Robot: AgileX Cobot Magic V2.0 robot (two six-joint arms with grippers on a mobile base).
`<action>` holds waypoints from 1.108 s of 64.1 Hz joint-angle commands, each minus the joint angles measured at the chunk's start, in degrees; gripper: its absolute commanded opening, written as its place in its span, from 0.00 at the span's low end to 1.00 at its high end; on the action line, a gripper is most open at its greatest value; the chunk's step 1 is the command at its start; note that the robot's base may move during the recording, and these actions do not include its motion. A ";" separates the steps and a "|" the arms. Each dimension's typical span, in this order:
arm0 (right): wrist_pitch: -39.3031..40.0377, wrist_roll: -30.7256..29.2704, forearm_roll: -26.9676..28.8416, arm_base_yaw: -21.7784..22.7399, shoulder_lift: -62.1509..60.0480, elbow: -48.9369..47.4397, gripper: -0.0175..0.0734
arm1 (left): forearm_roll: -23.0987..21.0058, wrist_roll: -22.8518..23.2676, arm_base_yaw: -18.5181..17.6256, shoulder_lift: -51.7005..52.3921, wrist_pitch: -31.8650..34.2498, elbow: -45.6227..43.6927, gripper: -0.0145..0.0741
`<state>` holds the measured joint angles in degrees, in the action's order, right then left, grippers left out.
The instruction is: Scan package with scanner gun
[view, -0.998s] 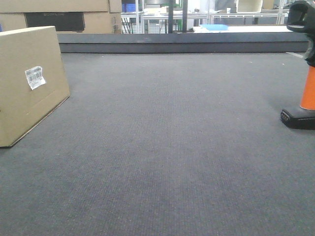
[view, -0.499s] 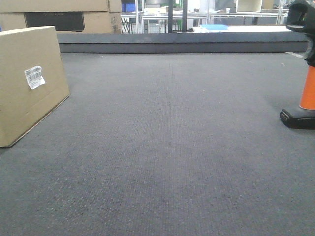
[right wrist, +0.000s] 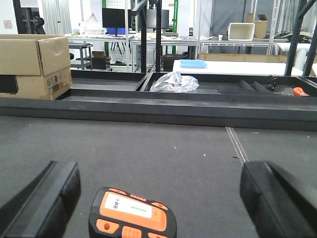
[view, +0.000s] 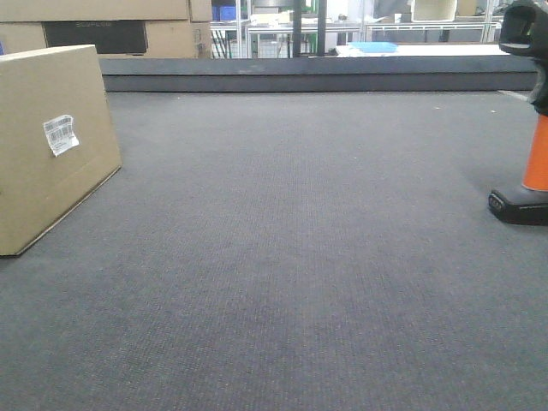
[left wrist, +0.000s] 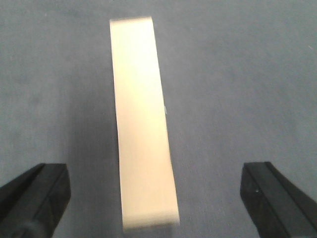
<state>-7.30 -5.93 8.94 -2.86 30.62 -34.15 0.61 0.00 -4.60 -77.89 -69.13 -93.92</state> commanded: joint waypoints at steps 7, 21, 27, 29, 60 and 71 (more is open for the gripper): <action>0.95 -0.02 -0.48 -0.23 0.17 -0.41 0.81 | 0.22 0.35 -0.33 -10.57 -0.83 -7.76 0.84; 0.95 -0.02 -0.48 -0.23 0.17 -0.41 0.81 | 0.32 0.35 1.08 -18.90 -0.83 -8.26 0.84; 0.95 -0.02 -0.48 -0.23 0.17 -0.41 0.81 | 0.45 0.00 1.05 -21.31 -0.83 -8.26 0.84; 0.95 -0.02 -0.48 -0.23 0.17 -0.41 0.81 | 0.45 0.00 1.05 -22.13 -0.83 -8.26 0.84; 0.95 -0.02 -0.48 -0.23 0.17 -0.41 0.81 | 0.45 -0.41 1.05 -29.20 -0.83 -7.90 0.84; 0.95 -0.02 -0.48 -0.23 0.17 -0.41 0.81 | 0.45 -0.41 1.05 -29.18 -0.83 -7.90 0.77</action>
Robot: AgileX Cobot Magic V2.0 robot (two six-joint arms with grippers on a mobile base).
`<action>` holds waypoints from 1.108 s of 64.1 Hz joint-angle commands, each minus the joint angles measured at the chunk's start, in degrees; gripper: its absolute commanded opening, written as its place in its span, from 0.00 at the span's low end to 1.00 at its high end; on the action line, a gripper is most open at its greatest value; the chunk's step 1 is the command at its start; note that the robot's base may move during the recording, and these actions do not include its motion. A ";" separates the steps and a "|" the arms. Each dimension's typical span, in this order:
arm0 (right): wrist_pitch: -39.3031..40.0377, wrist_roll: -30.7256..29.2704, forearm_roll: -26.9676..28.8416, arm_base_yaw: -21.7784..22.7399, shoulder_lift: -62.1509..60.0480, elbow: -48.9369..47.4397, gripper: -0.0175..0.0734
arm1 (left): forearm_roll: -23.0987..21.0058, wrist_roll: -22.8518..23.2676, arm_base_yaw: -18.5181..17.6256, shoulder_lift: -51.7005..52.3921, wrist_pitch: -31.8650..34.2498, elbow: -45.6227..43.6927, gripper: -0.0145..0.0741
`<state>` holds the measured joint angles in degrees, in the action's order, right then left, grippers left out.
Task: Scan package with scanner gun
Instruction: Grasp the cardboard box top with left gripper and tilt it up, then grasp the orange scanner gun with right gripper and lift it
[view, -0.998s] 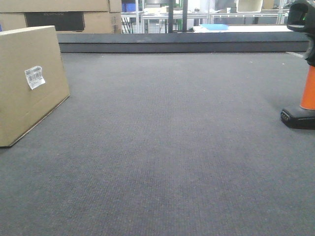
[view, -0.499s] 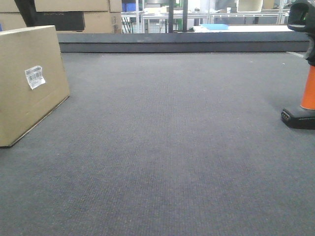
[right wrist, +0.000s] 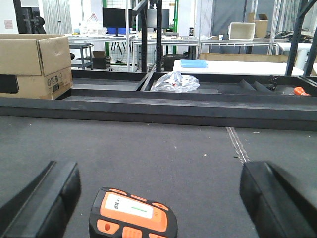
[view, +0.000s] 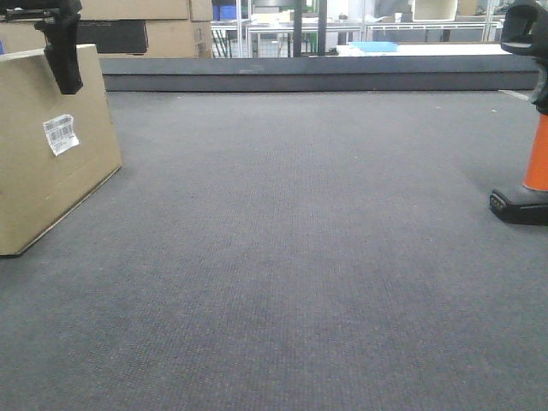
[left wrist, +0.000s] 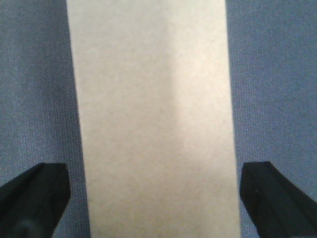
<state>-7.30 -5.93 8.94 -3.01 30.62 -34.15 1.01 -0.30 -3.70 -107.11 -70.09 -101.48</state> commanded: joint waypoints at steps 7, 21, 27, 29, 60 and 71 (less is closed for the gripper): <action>0.95 -0.02 -0.48 -0.08 0.17 -0.41 0.81 | 0.06 -0.10 0.15 0.03 0.13 -0.34 0.51; 1.73 -0.02 -0.48 -0.08 0.17 -0.41 0.81 | -1.56 -0.10 0.15 0.14 0.13 -0.46 0.04; 1.93 -0.02 -0.48 -0.43 0.17 -0.41 0.81 | -3.66 -0.10 0.15 1.23 0.13 -0.46 0.04; 1.93 -0.02 -0.48 -0.73 0.17 -0.41 0.81 | -5.16 -0.10 0.15 1.78 0.13 -0.46 0.04; -7.49 -0.02 0.08 -6.56 0.07 -0.41 0.81 | -44.28 -7.25 4.06 5.95 0.13 -0.34 0.04; -9.23 -0.02 1.40 -8.04 0.07 3.19 0.81 | -45.48 -7.25 4.06 5.83 0.13 -0.34 0.04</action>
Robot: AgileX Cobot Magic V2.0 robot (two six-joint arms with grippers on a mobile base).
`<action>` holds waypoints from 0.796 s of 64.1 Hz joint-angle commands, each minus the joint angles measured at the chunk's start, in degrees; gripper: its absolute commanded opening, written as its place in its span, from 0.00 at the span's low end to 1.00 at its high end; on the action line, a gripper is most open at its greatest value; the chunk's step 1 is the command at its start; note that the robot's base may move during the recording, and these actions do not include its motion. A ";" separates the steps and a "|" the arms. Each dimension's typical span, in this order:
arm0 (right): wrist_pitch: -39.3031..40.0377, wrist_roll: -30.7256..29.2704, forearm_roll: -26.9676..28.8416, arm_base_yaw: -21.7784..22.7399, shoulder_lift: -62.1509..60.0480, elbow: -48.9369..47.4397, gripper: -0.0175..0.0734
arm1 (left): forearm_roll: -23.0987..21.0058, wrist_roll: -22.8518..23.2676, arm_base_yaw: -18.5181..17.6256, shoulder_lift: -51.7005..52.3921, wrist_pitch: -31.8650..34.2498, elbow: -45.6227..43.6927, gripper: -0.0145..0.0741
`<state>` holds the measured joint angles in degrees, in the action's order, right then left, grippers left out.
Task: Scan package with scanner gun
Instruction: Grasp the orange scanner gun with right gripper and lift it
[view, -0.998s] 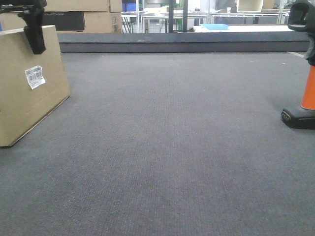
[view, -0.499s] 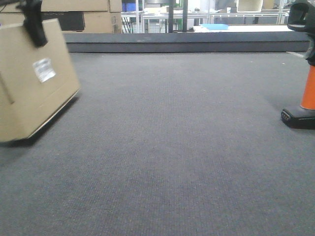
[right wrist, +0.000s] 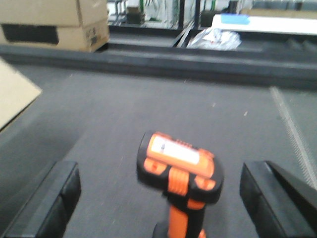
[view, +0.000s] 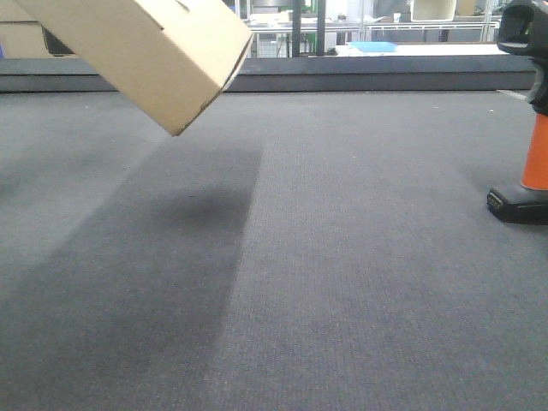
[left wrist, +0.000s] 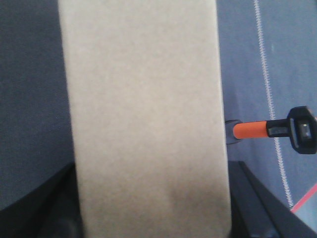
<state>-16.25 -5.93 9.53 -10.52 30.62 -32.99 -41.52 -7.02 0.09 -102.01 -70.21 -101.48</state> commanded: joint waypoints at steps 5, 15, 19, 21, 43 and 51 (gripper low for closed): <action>2.34 -0.02 1.22 -0.53 0.07 5.79 0.81 | -4.16 -0.52 0.27 0.44 0.25 -0.21 0.04; 16.25 -0.02 2.14 -0.53 0.20 15.20 0.81 | -4.67 -0.52 0.27 -0.17 0.25 0.27 0.04; 23.27 -0.02 2.60 -0.53 0.82 18.81 0.81 | -4.67 -0.52 0.27 -0.17 0.25 0.68 0.04; 26.80 -0.02 3.15 -0.53 1.44 20.25 0.81 | -4.67 -0.52 0.27 -0.17 0.25 0.78 0.04; 40.82 -0.02 7.66 -0.53 14.54 23.23 0.81 | -4.67 -0.52 0.27 -0.53 0.25 0.76 0.04; 47.65 -0.02 7.66 -0.53 20.91 23.11 0.81 | -4.67 -0.52 0.27 -0.53 0.25 0.76 0.04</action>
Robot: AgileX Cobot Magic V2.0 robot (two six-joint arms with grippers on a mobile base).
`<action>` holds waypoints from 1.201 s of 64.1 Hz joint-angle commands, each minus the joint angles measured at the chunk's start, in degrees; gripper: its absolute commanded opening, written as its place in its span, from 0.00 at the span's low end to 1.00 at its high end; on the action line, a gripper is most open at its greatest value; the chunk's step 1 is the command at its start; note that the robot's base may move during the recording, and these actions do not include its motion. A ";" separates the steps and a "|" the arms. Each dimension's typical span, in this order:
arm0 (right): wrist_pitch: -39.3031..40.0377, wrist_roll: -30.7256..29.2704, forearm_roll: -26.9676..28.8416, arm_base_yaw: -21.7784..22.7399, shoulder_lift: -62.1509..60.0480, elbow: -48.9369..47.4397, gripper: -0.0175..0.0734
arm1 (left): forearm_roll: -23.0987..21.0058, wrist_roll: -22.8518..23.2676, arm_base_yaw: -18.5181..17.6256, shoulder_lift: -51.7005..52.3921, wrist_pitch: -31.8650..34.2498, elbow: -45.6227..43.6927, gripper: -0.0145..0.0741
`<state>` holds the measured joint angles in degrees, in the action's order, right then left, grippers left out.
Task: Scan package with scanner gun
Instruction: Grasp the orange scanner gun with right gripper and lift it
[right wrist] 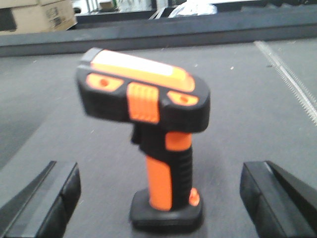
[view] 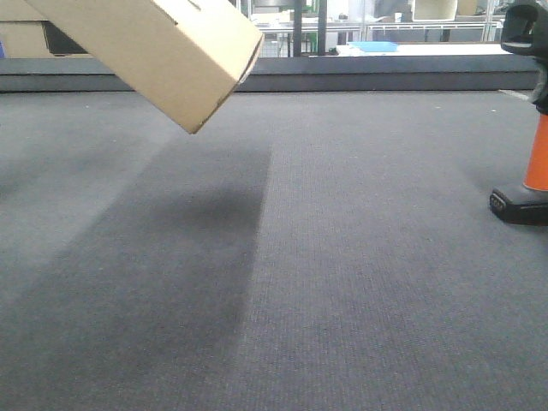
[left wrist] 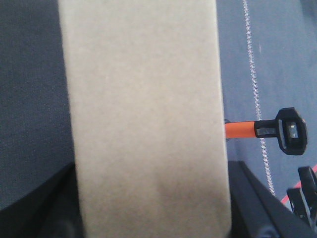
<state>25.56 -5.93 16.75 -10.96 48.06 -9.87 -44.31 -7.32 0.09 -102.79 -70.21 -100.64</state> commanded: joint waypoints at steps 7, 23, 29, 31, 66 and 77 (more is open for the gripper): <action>8.53 0.09 0.43 -0.09 8.97 -0.70 0.81 | -1.89 -0.23 0.27 0.25 0.25 -0.07 0.04; 15.26 2.94 -1.42 -0.09 18.20 -2.47 0.81 | -1.89 -0.23 0.27 0.25 0.25 -0.07 0.04; 15.39 2.94 -1.85 -0.09 20.30 -3.99 0.81 | -1.89 -0.23 0.27 0.25 0.39 -0.07 0.04; 15.48 2.94 -1.85 -0.09 20.98 -4.51 0.81 | -1.89 -0.23 0.27 0.25 0.48 -0.07 0.04; 17.23 6.40 -1.85 -0.09 27.26 -9.81 0.81 | -1.89 -0.23 0.27 0.25 0.90 -0.07 0.04; 17.47 6.40 -1.85 -0.09 28.46 -10.72 0.81 | -1.89 -0.23 0.27 0.25 1.41 -0.07 0.04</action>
<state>41.27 0.00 15.08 -10.96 75.78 -19.79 -44.44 -7.37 0.09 -102.79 -69.62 -100.64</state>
